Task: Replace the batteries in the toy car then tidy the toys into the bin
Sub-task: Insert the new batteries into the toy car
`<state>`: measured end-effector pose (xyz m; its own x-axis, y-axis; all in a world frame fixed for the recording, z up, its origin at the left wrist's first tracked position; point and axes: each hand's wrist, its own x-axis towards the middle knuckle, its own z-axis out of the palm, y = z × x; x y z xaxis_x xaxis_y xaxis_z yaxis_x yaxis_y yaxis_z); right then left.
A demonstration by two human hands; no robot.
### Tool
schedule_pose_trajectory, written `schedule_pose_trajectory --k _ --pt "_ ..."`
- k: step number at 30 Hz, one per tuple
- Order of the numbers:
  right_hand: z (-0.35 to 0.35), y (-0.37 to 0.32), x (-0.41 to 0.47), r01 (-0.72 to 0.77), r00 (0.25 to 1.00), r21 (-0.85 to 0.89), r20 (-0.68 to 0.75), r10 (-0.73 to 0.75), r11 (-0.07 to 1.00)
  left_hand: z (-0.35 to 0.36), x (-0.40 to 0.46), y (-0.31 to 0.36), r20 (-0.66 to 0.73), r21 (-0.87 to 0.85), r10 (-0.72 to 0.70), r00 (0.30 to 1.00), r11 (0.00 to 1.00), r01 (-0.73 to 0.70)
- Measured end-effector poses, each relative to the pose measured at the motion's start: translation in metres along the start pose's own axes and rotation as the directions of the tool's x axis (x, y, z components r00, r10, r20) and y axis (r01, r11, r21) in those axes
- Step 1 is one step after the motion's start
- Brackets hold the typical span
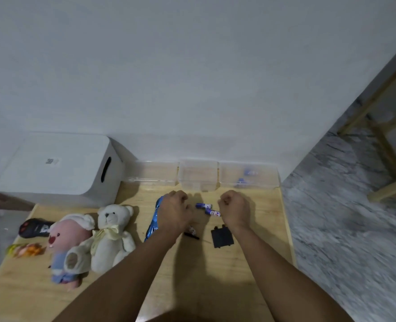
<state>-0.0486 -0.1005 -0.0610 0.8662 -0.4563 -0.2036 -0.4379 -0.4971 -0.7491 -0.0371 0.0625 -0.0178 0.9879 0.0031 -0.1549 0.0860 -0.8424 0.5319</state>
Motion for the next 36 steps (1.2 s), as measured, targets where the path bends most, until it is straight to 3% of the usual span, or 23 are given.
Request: schedule_pose_trajectory --k 4,9,15,19,22,25,26,28,31,36 --pt "0.011 -0.011 -0.007 0.085 0.977 -0.181 0.209 -0.046 0.98 -0.01 -0.01 -0.022 -0.022 0.193 -0.142 0.99 0.971 0.144" --pt "0.012 -0.017 -0.013 0.196 0.957 -0.489 0.283 -0.057 0.85 -0.009 -0.017 -0.04 0.074 0.186 -0.28 0.957 0.947 0.263" --pt "0.005 -0.019 -0.014 0.21 0.956 -0.533 0.287 -0.059 0.82 -0.009 -0.025 -0.049 0.071 0.066 -0.298 0.952 0.954 0.293" --pt "-0.004 -0.029 -0.013 0.158 0.961 -0.446 0.273 -0.035 0.881 -0.018 -0.024 -0.053 0.042 -0.241 -0.299 0.953 0.923 0.3" --pt "-0.009 -0.044 -0.011 0.122 0.962 -0.301 0.271 -0.038 0.946 -0.031 -0.022 -0.053 0.072 -0.549 -0.312 0.947 0.781 0.299" --pt "-0.013 -0.063 -0.011 0.126 0.952 -0.089 0.291 -0.095 0.988 -0.043 -0.018 -0.056 0.291 -0.829 -0.356 0.888 0.37 0.42" --pt "-0.014 -0.07 -0.012 0.136 0.946 -0.022 0.3 -0.123 0.99 -0.046 -0.017 -0.058 0.374 -0.86 -0.326 0.868 0.23 0.456" --pt "-0.016 -0.085 -0.016 0.144 0.932 0.097 0.32 -0.168 0.985 -0.052 -0.017 -0.06 0.478 -0.862 -0.239 0.845 0.058 0.503" --pt "-0.014 -0.102 -0.02 0.111 0.908 0.247 0.368 -0.199 0.963 -0.059 -0.015 -0.058 0.485 -0.874 -0.118 0.867 -0.042 0.483" --pt "-0.007 -0.117 -0.025 0.136 0.884 0.337 0.383 -0.267 0.932 -0.063 -0.009 -0.053 0.471 -0.881 -0.056 0.88 0.006 0.472"
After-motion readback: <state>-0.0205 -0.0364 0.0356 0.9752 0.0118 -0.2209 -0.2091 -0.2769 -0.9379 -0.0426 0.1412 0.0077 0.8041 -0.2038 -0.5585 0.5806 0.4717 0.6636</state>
